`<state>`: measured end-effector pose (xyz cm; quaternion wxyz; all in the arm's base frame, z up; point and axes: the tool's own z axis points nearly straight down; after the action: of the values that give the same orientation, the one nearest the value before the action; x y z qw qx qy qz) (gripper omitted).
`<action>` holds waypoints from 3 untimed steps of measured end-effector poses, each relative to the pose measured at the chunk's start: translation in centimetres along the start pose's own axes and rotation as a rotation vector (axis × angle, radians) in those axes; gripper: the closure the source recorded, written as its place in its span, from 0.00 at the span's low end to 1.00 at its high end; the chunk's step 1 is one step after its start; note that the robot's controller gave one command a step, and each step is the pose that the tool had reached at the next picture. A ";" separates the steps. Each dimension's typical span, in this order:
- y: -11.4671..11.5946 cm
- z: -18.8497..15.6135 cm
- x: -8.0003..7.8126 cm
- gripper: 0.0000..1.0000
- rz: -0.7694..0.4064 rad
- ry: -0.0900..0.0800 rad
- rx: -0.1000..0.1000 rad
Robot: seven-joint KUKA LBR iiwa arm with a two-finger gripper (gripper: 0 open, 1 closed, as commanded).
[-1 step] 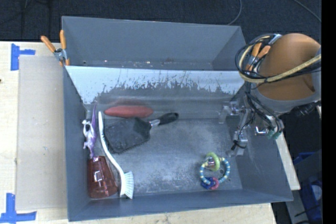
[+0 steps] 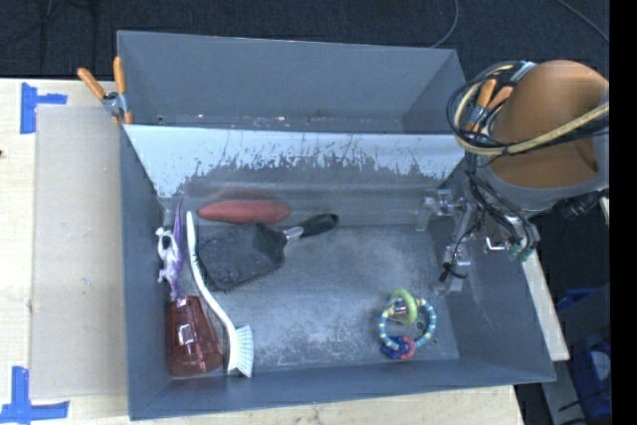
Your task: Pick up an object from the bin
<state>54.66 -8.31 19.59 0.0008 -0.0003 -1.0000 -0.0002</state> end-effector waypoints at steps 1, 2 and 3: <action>-1.0 5.8 1.0 0.00 -0.046 -0.002 0.000; -1.3 12.1 1.6 0.00 -0.058 0.006 -0.002; -1.5 10.6 1.9 0.00 -0.201 0.002 -0.002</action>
Offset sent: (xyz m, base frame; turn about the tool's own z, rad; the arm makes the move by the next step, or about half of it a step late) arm -0.0198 -0.0161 -0.0610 -0.0932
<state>52.74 -9.85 8.98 0.0018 0.1001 -0.9950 -0.0010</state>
